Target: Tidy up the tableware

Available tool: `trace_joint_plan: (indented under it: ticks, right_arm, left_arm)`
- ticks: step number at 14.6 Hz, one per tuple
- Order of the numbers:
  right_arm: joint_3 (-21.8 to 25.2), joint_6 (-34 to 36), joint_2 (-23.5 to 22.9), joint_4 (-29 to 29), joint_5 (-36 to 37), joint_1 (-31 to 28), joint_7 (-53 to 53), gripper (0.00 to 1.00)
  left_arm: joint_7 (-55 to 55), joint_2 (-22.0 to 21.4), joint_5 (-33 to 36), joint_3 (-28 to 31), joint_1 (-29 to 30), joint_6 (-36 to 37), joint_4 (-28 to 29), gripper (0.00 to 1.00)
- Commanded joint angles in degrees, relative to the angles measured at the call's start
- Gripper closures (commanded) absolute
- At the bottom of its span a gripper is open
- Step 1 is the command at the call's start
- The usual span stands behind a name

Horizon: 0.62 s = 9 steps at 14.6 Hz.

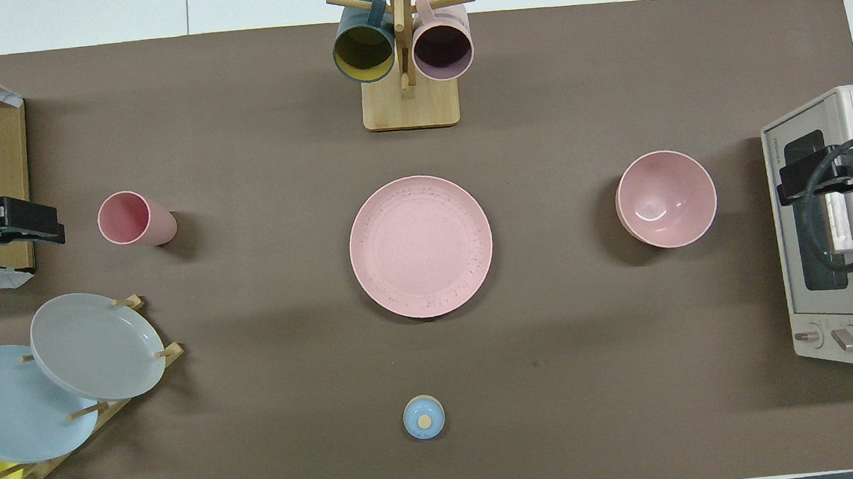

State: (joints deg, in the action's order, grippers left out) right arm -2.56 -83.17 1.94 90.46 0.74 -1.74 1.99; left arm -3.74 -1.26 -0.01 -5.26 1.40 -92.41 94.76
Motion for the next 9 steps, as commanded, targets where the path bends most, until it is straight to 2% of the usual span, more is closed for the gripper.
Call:
trace_joint_plan:
  ticks: [1,7,9]
  right_arm:
    - [-0.17,1.25,-0.36,-0.81,-0.39,-0.37,-1.64,0.0]
    - [-0.61,0.73,-0.01,-0.02,-1.53,-0.64,-1.55,0.0]
    - [-0.7,-1.19,-0.01,0.33,-1.79,1.2,-1.9,0.0]
  left_arm:
    - [-0.31,-1.02,0.37,-0.54,0.8,0.03,0.69,0.0]
    - [-0.39,-0.94,0.37,-0.54,0.8,0.03,0.69,0.0]
    - [-0.4,-0.94,0.37,-0.54,0.8,0.03,0.69,0.0]
